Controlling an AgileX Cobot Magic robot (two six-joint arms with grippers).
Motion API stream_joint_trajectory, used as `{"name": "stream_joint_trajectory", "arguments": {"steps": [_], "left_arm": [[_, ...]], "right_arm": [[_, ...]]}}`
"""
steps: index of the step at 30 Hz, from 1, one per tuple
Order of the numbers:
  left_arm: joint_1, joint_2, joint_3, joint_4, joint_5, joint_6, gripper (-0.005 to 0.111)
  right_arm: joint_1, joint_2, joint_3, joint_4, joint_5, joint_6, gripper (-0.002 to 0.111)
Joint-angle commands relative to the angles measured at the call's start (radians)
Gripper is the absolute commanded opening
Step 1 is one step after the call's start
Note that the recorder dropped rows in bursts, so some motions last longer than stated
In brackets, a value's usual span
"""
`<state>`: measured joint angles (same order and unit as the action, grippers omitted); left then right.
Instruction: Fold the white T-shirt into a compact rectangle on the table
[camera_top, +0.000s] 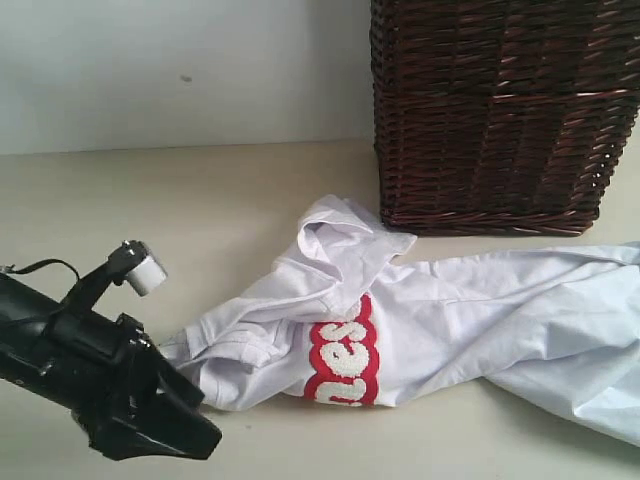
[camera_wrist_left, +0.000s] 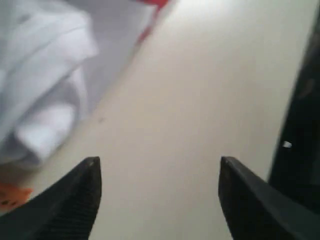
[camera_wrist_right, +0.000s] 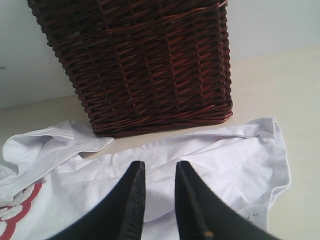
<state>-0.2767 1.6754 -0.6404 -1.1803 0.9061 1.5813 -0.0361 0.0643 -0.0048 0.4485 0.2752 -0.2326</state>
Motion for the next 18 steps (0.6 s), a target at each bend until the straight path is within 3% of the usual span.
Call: {"name": "stream_joint_trajectory", "arguments": {"steps": [1,3,6,11,14,18], "left_arm": [[-0.024,-0.095,0.001,-0.091,0.067,0.306,0.065],[-0.070,-0.092,0.001,-0.170,-0.018,0.516,0.065],[-0.173,-0.049,-0.039,-0.187,-0.195,0.516,0.065],[-0.320,0.048,-0.143,-0.186,-0.325,0.516,0.065],[-0.361,0.119,-0.203,-0.156,-0.440,0.516,0.065],[-0.363,0.219,-0.259,-0.091,-0.416,0.516,0.065]], "right_arm": [[0.001,0.002,0.005,0.001,0.001,-0.001,0.023],[0.001,0.002,0.005,0.001,0.001,-0.001,0.023],[0.001,0.002,0.005,0.001,0.001,-0.001,0.023],[0.001,0.002,0.005,0.001,0.001,-0.001,0.023],[0.001,0.002,0.005,0.001,0.001,-0.001,0.023],[0.001,0.002,0.005,0.001,0.001,-0.001,0.023]]}}
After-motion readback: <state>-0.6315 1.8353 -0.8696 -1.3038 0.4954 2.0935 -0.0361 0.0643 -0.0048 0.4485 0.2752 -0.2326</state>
